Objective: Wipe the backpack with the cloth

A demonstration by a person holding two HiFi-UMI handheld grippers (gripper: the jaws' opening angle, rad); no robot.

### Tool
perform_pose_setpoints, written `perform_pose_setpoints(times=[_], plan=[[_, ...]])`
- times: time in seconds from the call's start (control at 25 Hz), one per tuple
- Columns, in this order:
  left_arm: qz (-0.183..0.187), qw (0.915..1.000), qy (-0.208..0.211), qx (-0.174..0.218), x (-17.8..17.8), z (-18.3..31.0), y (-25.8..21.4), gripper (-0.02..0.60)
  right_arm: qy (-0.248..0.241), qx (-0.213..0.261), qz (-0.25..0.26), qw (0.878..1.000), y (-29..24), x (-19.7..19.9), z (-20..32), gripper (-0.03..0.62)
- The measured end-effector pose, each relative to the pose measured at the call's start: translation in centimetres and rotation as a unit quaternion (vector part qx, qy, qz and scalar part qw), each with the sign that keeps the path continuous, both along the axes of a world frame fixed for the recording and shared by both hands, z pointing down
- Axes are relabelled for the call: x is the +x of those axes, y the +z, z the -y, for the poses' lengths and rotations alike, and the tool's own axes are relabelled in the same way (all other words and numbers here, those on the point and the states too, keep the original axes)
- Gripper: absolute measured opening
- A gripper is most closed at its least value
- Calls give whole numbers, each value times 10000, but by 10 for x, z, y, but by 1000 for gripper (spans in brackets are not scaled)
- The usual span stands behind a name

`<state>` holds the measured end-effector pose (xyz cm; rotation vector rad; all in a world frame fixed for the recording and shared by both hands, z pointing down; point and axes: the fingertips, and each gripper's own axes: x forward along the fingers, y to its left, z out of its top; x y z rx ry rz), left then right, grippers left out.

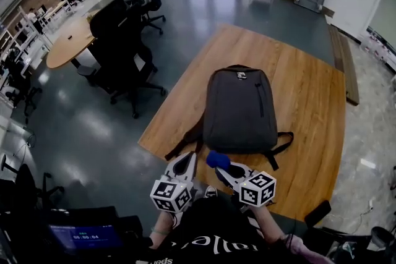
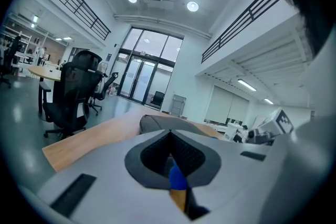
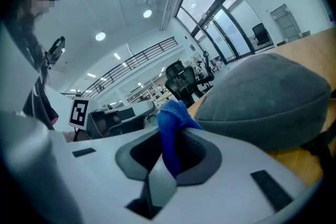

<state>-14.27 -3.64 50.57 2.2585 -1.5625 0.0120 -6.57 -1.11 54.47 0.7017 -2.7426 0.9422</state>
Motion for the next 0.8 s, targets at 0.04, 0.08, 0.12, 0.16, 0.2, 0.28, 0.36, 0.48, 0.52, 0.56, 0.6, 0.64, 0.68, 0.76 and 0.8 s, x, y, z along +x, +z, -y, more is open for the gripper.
perform_pose_setpoints(times=[0.04, 0.08, 0.12, 0.16, 0.2, 0.28, 0.36, 0.48, 0.52, 0.56, 0.6, 0.64, 0.68, 0.76, 0.8], plan=[[-13, 10000, -4, 4, -5, 2, 2, 0, -83, 53, -62, 9999, 3, -11, 5, 66], [-26, 10000, -8, 3, -9, 4, 3, 0, -162, 108, -139, 9997, 7, -21, 9, 66], [-38, 10000, -11, -3, -11, 5, 6, 0, -237, 159, -219, 9994, 12, -30, 14, 66], [-49, 10000, -12, -15, -13, 6, 8, 0, -299, 195, -293, 9989, 16, -38, 18, 66], [-61, 10000, -9, -31, -14, 7, 10, 0, -344, 217, -356, 9985, 19, -44, 22, 66], [-85, 9999, 17, -64, -12, 7, 12, 0, -373, 224, -452, 9980, 23, -51, 30, 66], [-109, 9999, 62, -85, -8, 7, 12, 0, -362, 218, -545, 9976, 25, -51, 33, 66], [-171, 9997, 131, -74, 1, 6, 7, 0, -322, 250, -709, 9967, 23, -39, 33, 66], [-190, 9997, 142, -74, 3, 6, 5, 0, -294, 254, -757, 9964, 23, -32, 32, 66], [-202, 9997, 148, -80, 5, 7, 4, 0, -262, 248, -802, 9961, 23, -26, 32, 66], [-208, 9996, 153, -96, 7, 7, 3, 0, -226, 236, -848, 9959, 23, -19, 33, 66], [-210, 9996, 162, -117, 9, 8, 2, 0, -186, 219, -895, 9956, 23, -12, 33, 66], [-211, 9995, 173, -138, 12, 10, 1, 0, -142, 197, -939, 9953, 23, -4, 34, 66], [-217, 9995, 185, -160, 17, 13, -3, 0, -40, 135, -993, 9950, 23, 13, 36, 66], [-224, 9995, 180, -154, 21, 14, -4, 0, 15, 104, -1000, 9949, 23, 22, 36, 66]])
